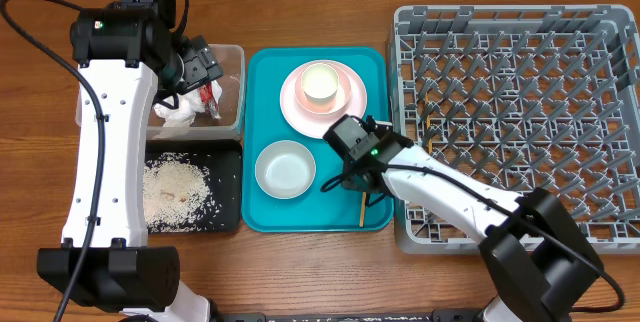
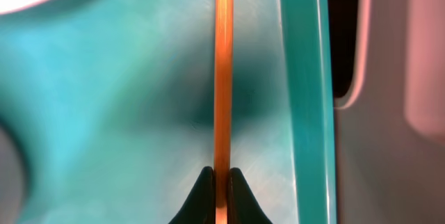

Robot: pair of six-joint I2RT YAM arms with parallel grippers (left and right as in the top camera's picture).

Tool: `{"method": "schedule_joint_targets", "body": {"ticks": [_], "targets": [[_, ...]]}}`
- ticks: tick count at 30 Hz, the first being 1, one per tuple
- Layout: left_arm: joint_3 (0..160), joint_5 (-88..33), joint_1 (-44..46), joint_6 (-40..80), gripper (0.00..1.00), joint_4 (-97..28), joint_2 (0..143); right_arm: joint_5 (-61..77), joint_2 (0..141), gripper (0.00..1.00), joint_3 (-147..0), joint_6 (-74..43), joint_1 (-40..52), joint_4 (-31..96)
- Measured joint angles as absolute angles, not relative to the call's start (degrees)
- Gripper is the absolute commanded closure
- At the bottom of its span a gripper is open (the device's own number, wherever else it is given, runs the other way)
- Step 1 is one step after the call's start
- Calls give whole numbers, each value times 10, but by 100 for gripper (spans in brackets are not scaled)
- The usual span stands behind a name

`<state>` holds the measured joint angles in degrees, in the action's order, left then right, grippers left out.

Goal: Sort waste into correct bins and load items into the dishwasher
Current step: 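Carry the chopstick right and lower it into the dish rack, then open the right gripper to release the chopstick in the rack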

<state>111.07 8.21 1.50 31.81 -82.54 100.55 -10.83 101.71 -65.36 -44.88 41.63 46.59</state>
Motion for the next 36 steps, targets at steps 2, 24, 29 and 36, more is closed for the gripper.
{"method": "schedule_joint_targets", "body": {"ticks": [2,24,29,36], "targets": [[1111,82,15,318,0,-825,1006,-107,1007,96,-669,-448,416,485],[1111,82,15,318,0,-825,1006,-110,823,96,-687,-322,336,580],[1111,82,15,318,0,-825,1006,-112,823,96,-687,-267,270,573],[1111,82,15,318,0,-825,1006,-120,823,96,-687,-202,207,552]]}}
